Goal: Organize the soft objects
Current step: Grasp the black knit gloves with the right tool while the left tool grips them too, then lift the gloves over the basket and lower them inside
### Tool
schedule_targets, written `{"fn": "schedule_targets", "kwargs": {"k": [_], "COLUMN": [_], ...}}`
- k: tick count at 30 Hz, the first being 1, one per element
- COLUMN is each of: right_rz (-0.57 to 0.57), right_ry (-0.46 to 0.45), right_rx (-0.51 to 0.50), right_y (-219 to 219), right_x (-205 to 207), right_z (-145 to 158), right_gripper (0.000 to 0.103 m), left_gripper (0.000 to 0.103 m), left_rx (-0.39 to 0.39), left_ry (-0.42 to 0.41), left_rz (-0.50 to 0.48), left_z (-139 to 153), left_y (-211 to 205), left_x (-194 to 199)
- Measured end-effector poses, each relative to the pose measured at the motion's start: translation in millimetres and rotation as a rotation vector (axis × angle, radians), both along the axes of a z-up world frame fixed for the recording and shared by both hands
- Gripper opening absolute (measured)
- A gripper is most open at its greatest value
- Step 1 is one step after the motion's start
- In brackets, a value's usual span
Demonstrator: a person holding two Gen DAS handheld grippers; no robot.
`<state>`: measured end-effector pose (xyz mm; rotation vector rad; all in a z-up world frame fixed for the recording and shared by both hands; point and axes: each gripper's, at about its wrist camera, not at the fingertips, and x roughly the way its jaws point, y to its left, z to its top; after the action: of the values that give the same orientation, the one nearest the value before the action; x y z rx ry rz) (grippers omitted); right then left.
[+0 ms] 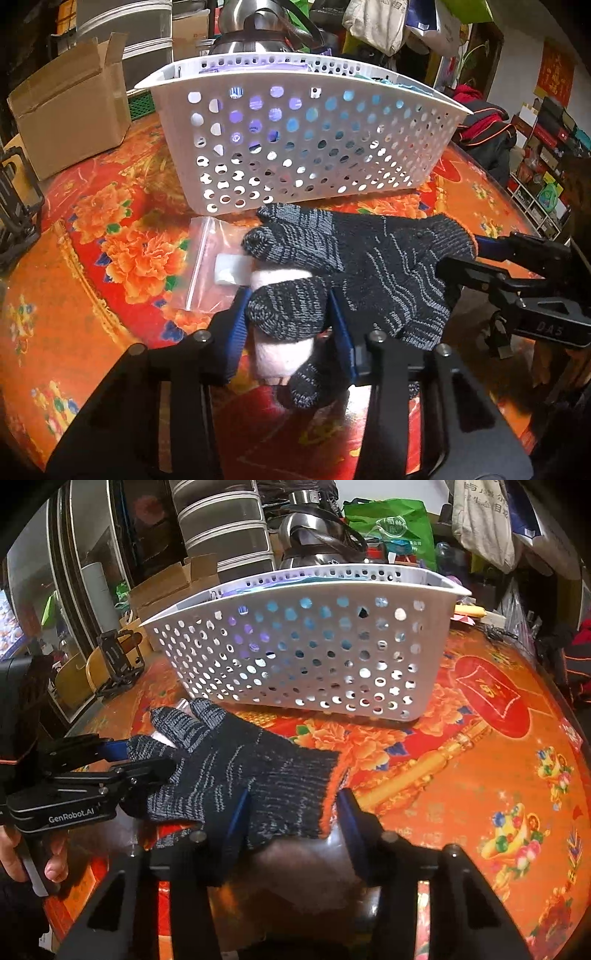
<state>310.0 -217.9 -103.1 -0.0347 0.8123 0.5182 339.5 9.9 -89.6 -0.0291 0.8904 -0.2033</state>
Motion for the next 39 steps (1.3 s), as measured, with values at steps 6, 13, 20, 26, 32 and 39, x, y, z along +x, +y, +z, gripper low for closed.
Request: {"fn": "schedule_targets", "kwargs": {"k": [6,13,20,26,32,39], "right_rz": [-0.001,0.001,0.015,0.018,0.017,0.006], "right_ry": [-0.016,-0.025,-0.039,-0.061,-0.114,-0.155], "right_rx": [-0.002,-0.01,-0.001,0.024,0.057,0.086], "right_y": [-1.0,-0.4,0.4,-3.2,-6.9,-10.9], "right_x": [-1.6,-2.6,-4.1,-6.3,-14.4,-25.6], "right_z": [1.8,2.9,4.2,7.7,17.7,36.3], "right_gripper": [0.042,0.039,0.027,0.02,0.02,0.02], "left_gripper": [0.037,0.036,0.012,0.01,0.01,0.01], "left_rx": [0.013,0.08,0.098,0.03,-0.004,-0.039], "left_ry": [-0.02,-0.075,-0.103,-0.103,-0.137,-0.219], "left_rz": [0.002,0.013,-0.001,-0.014,-0.008,-0.013], "left_z": [2.9,10.4,12.8,16.3,25.2,49.3], "left_y": [0.0,-7.1,-12.4,-8.2,-1.4,4.9], "left_x": [-3.6,-12.3,-17.5,-19.5,-23.1,-39.0]}}
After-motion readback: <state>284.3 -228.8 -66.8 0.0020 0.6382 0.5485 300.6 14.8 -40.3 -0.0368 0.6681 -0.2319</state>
